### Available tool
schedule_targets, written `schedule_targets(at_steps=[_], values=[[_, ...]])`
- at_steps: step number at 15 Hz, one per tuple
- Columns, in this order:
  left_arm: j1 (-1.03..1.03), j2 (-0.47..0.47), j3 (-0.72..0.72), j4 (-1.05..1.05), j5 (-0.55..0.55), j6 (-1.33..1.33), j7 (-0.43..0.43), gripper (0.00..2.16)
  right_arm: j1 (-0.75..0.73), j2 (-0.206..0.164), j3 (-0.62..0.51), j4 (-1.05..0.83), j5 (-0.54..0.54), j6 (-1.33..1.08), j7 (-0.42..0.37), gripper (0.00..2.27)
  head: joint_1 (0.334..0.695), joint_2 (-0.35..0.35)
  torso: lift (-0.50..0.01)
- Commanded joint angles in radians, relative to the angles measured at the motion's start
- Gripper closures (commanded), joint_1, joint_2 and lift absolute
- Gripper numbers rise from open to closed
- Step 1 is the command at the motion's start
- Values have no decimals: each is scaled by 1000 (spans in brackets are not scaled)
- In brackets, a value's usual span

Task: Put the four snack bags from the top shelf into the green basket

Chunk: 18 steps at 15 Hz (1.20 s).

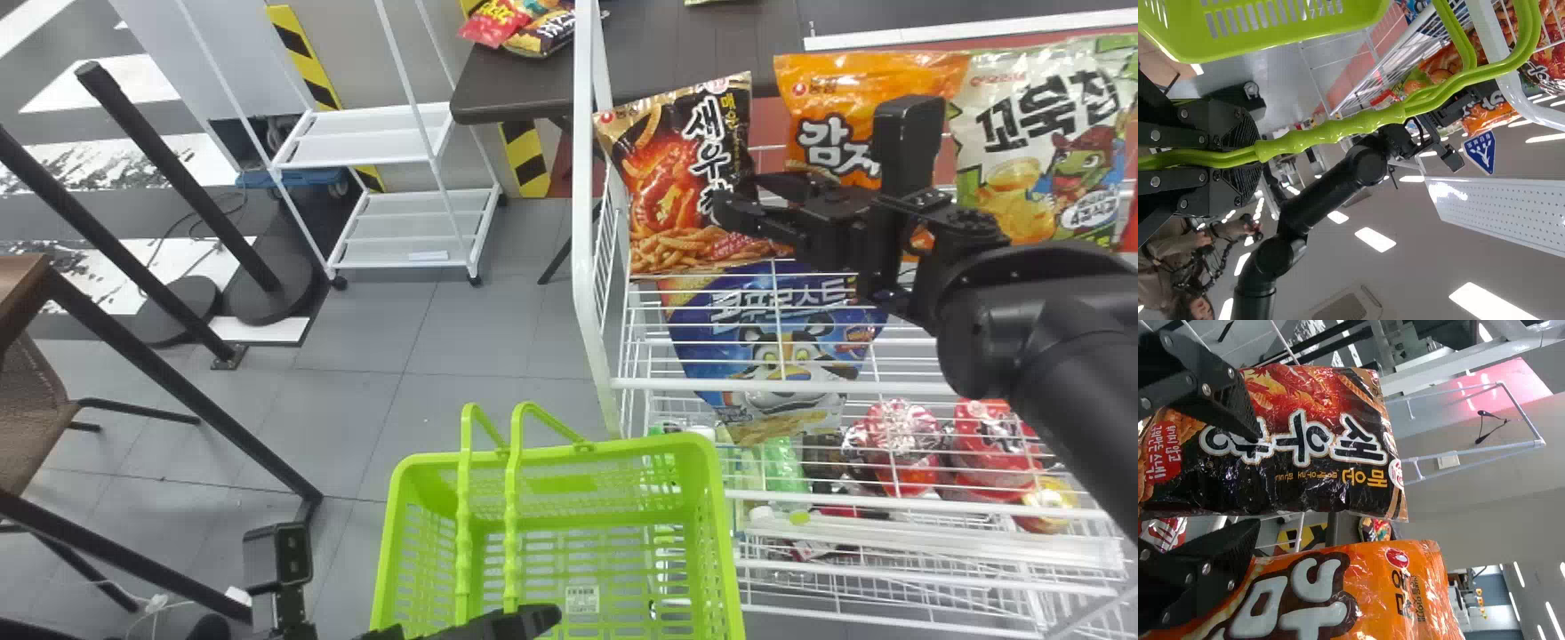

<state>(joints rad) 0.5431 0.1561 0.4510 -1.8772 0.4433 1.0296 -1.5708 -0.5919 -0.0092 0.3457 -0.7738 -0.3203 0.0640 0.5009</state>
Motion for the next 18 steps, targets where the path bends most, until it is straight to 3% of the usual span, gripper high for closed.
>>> schedule_targets(at_steps=[1, 2, 4, 5, 8, 10, 14, 18], values=[[-2, -1, 0, 4, 0, -2, -10, 2145, -29, 10, -4, 39, -3, 18, 33, 886, 695, 248, 0], [-3, -1, 0, 9, 0, -6, -10, 2145, -34, 10, -5, 39, -3, 37, 38, 1197, 695, 250, 0], [-5, 0, 2, 13, 2, -6, -10, 2145, -39, 10, -14, 39, -11, 107, 38, 2155, 695, 250, 0], [-5, -1, 5, 15, 5, -9, -10, 2145, -39, 10, -20, 39, -6, 113, 39, 2246, 695, 249, 0], [-6, 2, 14, 29, 20, -12, -10, 2145, -5, 10, -36, -4, -6, 104, 54, 2246, 695, 249, 0], [-8, 10, 14, 32, 26, -12, -10, 2145, 69, 10, -40, -134, 1, 132, 45, 2246, 695, 256, 0], [-19, 16, 14, 44, 31, -18, -10, 2145, 221, 10, -93, -455, 9, 304, 28, 2246, 695, 291, 0], [-40, 16, 11, 58, 26, -18, -10, 2145, 469, 10, -177, -868, 20, 402, -44, 2246, 695, 309, 0]])
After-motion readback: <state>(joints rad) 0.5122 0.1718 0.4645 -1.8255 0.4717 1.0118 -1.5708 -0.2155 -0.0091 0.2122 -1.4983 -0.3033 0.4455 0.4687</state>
